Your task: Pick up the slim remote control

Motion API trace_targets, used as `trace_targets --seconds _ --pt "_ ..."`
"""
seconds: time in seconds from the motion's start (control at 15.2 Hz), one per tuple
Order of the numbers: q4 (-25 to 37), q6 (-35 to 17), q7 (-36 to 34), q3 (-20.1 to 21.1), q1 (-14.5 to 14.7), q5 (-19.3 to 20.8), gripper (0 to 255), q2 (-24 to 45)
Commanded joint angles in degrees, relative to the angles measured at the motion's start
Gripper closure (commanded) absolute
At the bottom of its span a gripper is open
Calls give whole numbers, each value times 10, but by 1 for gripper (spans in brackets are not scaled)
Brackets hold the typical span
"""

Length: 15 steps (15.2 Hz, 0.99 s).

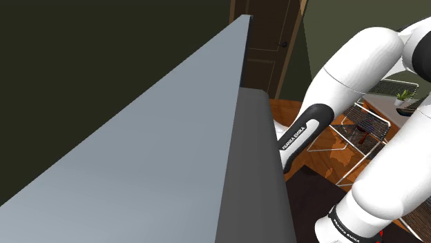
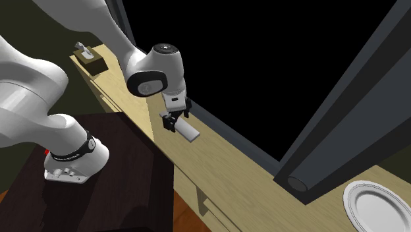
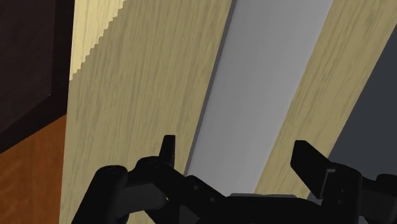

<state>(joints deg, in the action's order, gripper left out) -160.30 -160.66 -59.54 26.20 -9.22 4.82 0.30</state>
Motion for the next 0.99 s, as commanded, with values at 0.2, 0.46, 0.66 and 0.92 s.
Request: trace_targets --seconds 0.2,0.46,0.66,0.92 --pt "0 43 43 5 9 -65 255 -40" --pt "2 86 71 0 21 -104 255 -85" --pt "5 119 85 -5 30 -123 255 -116" --pt "11 162 98 -13 39 -140 255 -154"
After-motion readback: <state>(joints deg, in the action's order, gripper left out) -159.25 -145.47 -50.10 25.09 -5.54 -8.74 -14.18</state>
